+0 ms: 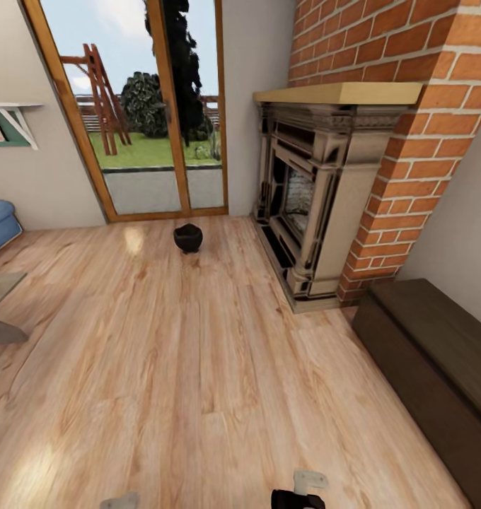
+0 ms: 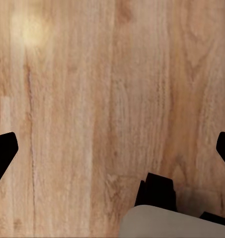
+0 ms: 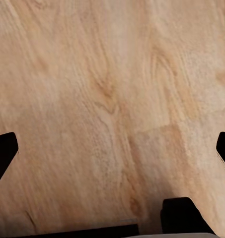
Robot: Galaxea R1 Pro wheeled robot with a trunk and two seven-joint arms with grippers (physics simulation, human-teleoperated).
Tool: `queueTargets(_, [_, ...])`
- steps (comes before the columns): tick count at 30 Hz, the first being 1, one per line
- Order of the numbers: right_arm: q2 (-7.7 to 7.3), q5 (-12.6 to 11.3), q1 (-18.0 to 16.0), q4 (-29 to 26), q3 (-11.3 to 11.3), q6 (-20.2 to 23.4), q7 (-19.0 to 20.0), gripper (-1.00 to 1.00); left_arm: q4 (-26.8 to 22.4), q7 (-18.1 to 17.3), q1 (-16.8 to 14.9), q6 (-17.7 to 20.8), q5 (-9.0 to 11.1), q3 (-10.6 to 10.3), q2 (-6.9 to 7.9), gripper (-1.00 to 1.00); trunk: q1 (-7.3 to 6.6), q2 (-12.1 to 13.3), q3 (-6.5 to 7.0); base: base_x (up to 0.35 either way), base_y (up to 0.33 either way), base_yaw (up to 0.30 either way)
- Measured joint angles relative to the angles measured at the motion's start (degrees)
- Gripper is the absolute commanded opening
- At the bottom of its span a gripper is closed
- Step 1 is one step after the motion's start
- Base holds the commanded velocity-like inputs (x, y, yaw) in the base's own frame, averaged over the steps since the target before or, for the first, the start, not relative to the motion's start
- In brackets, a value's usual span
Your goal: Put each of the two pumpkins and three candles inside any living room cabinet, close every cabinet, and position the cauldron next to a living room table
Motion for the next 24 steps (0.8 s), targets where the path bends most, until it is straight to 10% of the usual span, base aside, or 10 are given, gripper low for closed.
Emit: queueTargets(24, [-0.02, 2.52, 0.47, 0.01, 0.0, -0.3, 0.0, 1.0, 0.0, 0.0, 0.0, 0.0, 0.0, 0.0, 0.0, 1.0, 0.0, 0.0, 0.0, 0.325, 0.0, 0.0])
